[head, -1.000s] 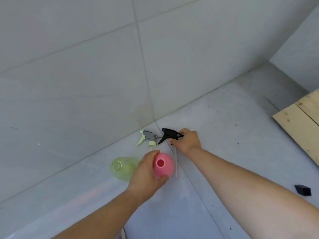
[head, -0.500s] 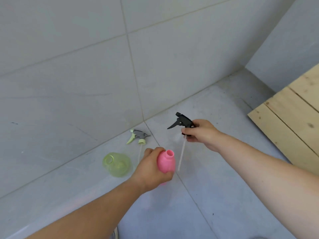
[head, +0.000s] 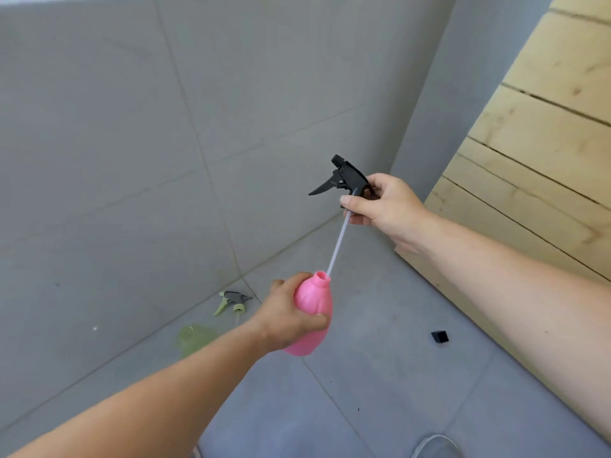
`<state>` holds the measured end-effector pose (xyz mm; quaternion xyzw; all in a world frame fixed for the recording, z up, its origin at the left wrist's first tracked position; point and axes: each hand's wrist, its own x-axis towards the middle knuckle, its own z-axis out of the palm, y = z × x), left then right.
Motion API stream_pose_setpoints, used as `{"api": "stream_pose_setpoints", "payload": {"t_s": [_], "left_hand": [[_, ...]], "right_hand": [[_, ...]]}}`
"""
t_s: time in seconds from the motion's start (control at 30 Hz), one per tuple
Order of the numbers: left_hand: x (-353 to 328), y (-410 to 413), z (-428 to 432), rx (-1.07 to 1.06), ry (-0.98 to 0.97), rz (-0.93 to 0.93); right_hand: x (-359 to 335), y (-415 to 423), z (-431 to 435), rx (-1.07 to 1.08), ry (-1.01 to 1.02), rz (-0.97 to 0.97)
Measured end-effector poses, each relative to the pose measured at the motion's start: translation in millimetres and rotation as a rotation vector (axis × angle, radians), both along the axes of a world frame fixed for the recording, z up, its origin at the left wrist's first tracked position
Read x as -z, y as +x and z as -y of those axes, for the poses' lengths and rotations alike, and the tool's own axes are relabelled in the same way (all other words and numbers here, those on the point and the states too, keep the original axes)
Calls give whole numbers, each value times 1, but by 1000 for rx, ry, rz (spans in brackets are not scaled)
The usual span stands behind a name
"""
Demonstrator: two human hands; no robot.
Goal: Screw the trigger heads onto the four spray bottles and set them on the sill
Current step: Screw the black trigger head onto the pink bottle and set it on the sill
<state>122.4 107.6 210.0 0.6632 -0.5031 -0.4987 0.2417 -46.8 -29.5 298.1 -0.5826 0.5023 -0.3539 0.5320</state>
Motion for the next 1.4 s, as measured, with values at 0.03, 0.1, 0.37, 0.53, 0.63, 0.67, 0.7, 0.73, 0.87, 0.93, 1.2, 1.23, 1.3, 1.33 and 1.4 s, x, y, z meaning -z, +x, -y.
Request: {"api": "stream_pose_setpoints", "payload": {"t_s": [0.03,0.1,0.37,0.53,0.63,0.67,0.7,0.73,0.87,0.93,1.2,1.23,1.3,1.33,1.4], "left_hand": [[-11,-2,0,0,-16,-6],[-34,-4,-1,16,-33,-5],[-119,0,-14,115,-91,-40],[-150,-1,-29,153,-113,-136],[-158,0,-39,175,-90,-192],[-160,0,-40,185,-81,-205],[-161,1,-41,195,-70,-218],[-162,2,-42,204,-61,-228],[-164,9,-40,245,-37,-248],[-164,11,-39,283,-13,-274],[-157,10,-34,247,-80,-225],[-156,9,-34,230,-107,-196],[-156,5,-33,201,-151,-146],[-156,3,-33,188,-163,-134],[-157,0,-33,163,-166,-117]], "right_hand": [[-7,-3,-6,-12,-3,-4],[-20,-7,-19,-63,2,-22],[-69,-29,-73,-110,-110,-145],[-94,-33,-89,-143,4,75],[-101,-35,-97,-182,-27,60],[-102,-35,-100,-196,-59,27],[-102,-36,-102,-211,-88,0],[-102,-36,-105,-226,-109,-14],[-101,-41,-106,-312,-126,-41],[-99,-46,-103,-372,-127,-70],[-94,-40,-97,-367,-162,-121],[-92,-37,-97,-319,-179,-151],[-90,-32,-97,-230,-199,-199],[-89,-30,-96,-197,-203,-211],[-87,-27,-95,-159,-189,-196]]}}
